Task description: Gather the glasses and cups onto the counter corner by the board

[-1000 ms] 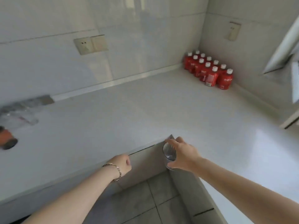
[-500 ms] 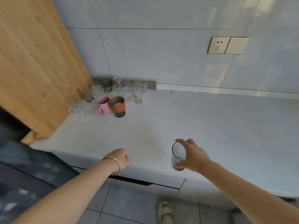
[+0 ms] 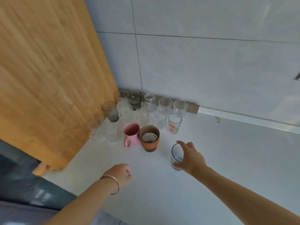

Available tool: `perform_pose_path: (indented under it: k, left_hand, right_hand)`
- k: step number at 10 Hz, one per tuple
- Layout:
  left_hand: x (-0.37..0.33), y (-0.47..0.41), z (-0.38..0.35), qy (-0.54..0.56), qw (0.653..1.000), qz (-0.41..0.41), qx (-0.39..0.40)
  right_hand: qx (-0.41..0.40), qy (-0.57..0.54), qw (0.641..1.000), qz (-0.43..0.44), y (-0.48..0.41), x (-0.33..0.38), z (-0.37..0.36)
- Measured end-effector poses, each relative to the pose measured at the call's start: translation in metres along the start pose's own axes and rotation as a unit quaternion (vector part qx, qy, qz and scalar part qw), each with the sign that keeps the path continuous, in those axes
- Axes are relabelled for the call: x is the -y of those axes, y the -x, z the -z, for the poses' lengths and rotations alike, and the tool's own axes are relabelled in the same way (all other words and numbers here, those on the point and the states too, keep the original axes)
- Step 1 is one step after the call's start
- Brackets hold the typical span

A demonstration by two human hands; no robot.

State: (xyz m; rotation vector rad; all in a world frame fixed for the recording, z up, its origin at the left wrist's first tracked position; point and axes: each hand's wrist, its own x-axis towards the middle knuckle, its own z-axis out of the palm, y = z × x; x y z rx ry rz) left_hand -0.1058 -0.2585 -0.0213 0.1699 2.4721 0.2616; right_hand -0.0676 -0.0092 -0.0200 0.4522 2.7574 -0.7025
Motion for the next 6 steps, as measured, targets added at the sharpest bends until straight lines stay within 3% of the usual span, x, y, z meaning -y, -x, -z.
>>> perform_pose_path:
  k: [3, 5, 6]
  left_hand:
    - [0.034, -0.067, 0.036, -0.028, 0.996, -0.073, 0.033]
    - [0.05, -0.094, 0.062, -0.1, 0.98, -0.157, 0.073]
    - [0.046, -0.1, 0.07, -0.123, 0.969, -0.195, 0.09]
  right_hand:
    - [-0.019, -0.038, 0.994, -0.098, -0.07, 0.037, -0.018]
    - [-0.08, -0.137, 0.967, -0.198, -0.065, 0.056, -0.034]
    - [-0.051, -0.104, 0.962, -0.246, -0.053, 0.051, -0.042]
